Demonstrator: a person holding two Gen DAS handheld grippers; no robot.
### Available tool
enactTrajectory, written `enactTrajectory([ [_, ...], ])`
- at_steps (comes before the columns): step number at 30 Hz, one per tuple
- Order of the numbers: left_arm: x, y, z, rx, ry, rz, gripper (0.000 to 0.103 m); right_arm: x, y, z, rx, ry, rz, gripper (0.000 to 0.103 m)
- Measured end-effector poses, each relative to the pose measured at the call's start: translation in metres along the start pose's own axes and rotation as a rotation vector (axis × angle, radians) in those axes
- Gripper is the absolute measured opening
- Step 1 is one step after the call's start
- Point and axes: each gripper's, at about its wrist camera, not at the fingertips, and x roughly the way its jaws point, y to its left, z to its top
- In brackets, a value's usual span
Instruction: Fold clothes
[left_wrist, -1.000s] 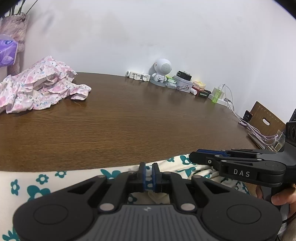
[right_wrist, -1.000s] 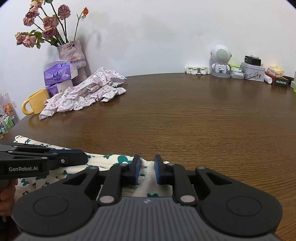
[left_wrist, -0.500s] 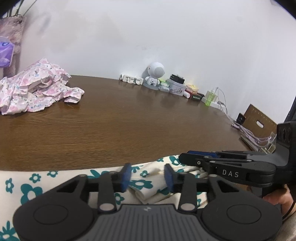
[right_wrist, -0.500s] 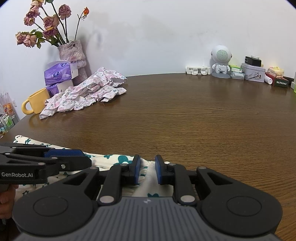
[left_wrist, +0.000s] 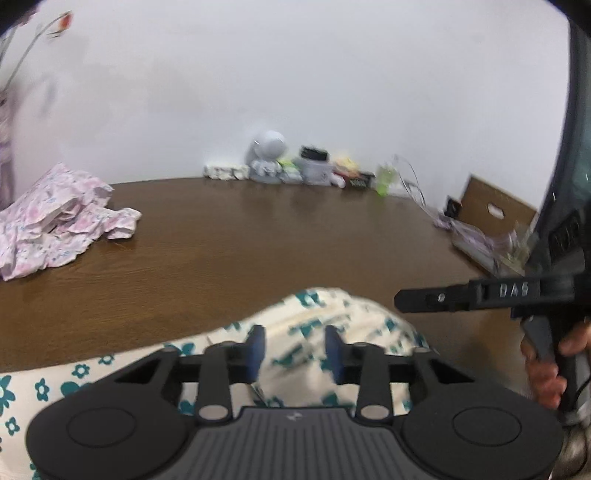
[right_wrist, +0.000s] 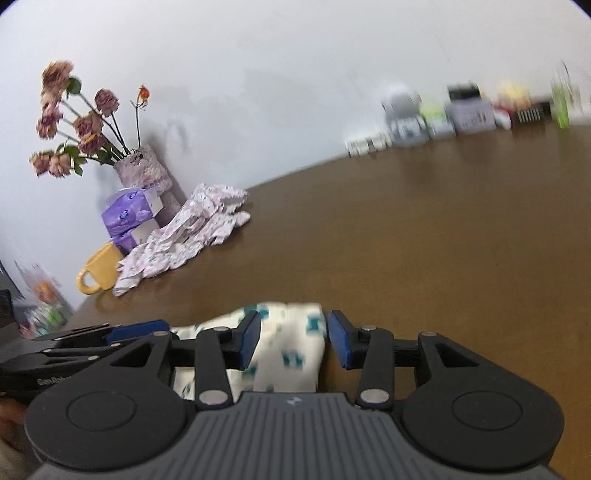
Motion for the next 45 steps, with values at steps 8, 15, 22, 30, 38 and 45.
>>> enactTrajectory([
  [8,0.009,-0.002,-0.013,0.020,0.086,-0.008,0.011,-0.007,-0.023,-0.024,0.167,0.049,0.090,0.041],
  [15,0.011,0.001,-0.014,0.010,0.090,-0.016,0.011,-0.002,-0.031,-0.029,0.227,0.054,0.131,0.042],
  [22,0.012,0.003,-0.013,0.003,0.091,-0.023,0.011,0.005,-0.039,-0.033,0.288,0.063,0.173,0.042],
  [30,0.012,0.002,-0.013,0.015,0.088,-0.023,0.011,0.011,-0.036,-0.035,0.267,0.059,0.190,0.041],
  [38,0.011,0.003,-0.013,0.009,0.087,-0.030,0.011,0.008,-0.036,-0.038,0.272,0.052,0.186,0.038],
  [45,0.011,0.003,-0.013,0.021,0.084,-0.029,0.011,0.005,-0.035,-0.043,0.285,0.042,0.176,0.036],
])
